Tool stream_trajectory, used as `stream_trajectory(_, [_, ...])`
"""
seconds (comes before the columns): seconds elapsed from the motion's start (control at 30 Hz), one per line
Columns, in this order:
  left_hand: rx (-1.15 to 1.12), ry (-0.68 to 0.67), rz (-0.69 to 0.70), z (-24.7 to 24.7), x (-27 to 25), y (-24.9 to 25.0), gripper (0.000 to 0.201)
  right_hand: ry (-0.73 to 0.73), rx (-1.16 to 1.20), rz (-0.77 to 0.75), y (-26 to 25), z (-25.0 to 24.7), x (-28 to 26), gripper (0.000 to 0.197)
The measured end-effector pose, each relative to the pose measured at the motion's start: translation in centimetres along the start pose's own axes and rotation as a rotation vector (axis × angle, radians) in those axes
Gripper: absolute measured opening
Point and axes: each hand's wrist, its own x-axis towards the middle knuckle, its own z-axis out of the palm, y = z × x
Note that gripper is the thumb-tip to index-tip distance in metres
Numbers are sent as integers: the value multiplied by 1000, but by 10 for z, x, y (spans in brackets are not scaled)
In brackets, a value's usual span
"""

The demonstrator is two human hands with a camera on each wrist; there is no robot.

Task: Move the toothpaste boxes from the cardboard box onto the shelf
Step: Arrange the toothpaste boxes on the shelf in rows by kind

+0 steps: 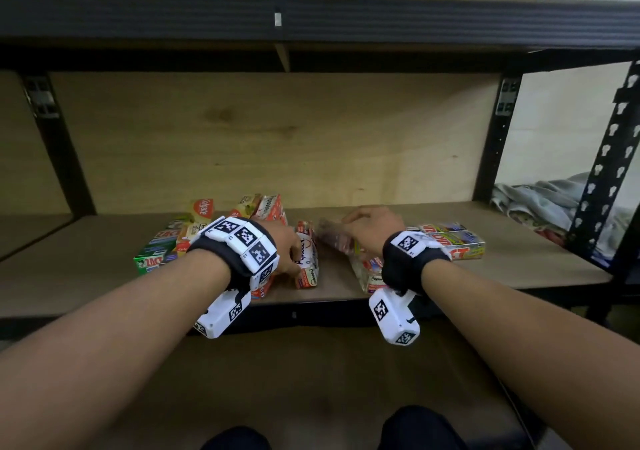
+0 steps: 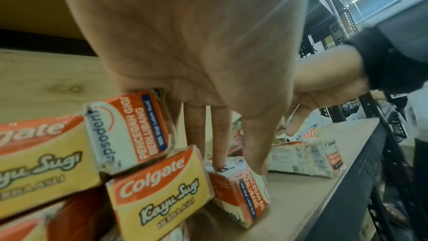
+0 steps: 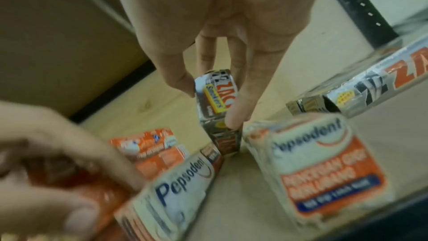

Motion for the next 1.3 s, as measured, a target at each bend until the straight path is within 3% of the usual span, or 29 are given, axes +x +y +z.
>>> stream_trajectory(0.1, [-88, 75, -48, -3, 2, 2, 51, 47, 219, 70, -2, -20, 4, 12])
stream_trajectory(0.23, [-245, 212, -88, -9, 10, 6, 73, -51, 389, 35, -3, -59, 1, 60])
stream_trajectory(0.33, [-289, 310, -87, -14, 18, 8, 100, -31, 633, 150, -4, -87, 0, 24])
stream_trajectory(0.43, [-317, 390, -92, -18, 28, 13, 114, -94, 722, 259, 3, -110, -11, 25])
stream_trajectory(0.5, [-359, 451, -60, -22, 34, 20, 108, -125, 757, 265, 13, -124, -17, 29])
stream_trajectory(0.63, [-408, 543, 71, -31, 44, 31, 76, -151, 808, 301, 32, -144, -25, 30])
stream_trajectory(0.77, [-557, 513, 155, -39, 49, 51, 59, -125, 733, 201, 55, -154, -24, 32])
stream_trajectory(0.93, [-710, 468, 66, -41, 62, 84, 50, -146, 631, 83, 91, -169, -29, 62])
stream_trajectory(1.03, [-672, 413, 47, -41, 72, 103, 54, -44, 236, 70, 107, -177, -33, 67])
stream_trajectory(1.13, [-628, 339, 61, -41, 82, 117, 64, -25, -50, 86, 122, -181, -31, 63])
stream_trajectory(1.3, [-577, 250, 41, -33, 99, 140, 68, 19, 66, 125, 149, -185, -23, 26])
